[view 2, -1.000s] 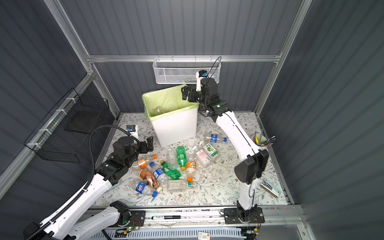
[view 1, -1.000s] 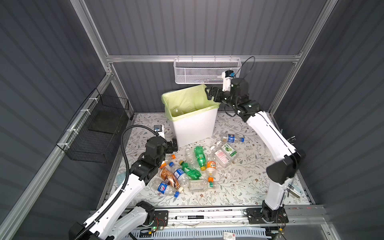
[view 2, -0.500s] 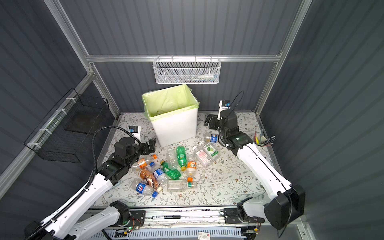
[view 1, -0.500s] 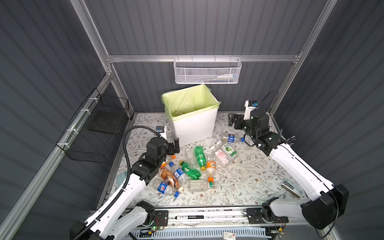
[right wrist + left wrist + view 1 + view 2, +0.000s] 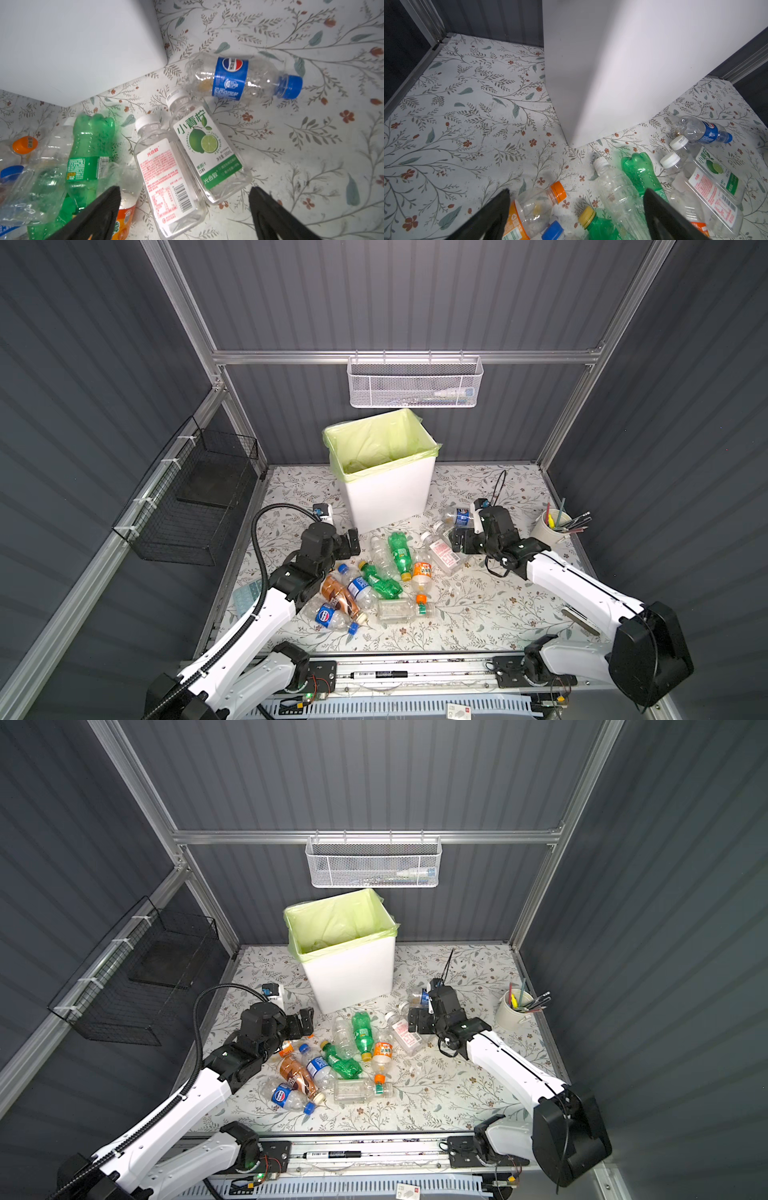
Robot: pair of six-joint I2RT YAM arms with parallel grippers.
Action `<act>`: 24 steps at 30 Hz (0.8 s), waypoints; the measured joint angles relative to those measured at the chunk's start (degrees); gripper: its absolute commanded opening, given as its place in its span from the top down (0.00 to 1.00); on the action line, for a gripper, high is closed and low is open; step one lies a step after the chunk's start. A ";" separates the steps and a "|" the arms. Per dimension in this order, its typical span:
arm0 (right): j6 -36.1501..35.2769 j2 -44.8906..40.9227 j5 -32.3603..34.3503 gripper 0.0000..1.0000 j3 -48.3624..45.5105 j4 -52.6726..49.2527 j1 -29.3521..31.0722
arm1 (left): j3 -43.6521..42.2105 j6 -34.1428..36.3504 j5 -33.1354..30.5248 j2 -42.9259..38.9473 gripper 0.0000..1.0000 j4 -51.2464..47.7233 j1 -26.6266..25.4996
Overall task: Throw the plastic bottles in the bin
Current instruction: 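Move the right gripper back down over the bottle pile, then close the right gripper on the orange-labelled clear bottle in the pile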
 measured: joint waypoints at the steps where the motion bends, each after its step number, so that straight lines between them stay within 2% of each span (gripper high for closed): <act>1: 0.24 0.07 -0.46 0.02 -0.33 0.04 0.02 | -0.22 -0.52 -0.33 0.00 0.00 -0.13 -0.55; 10: 4.35 0.35 -3.65 0.05 -2.45 1.90 1.53 | -2.49 -4.76 -5.31 0.00 0.00 -2.08 -5.84; 15: 10.67 0.20 -5.60 0.07 -5.73 3.52 4.48 | -2.78 -5.03 -7.58 -0.11 0.00 -2.89 -8.04; 24: 21.53 0.57 -8.66 0.10 -7.76 8.37 10.99 | -3.74 -4.57 -7.98 -0.92 0.00 -2.86 -8.33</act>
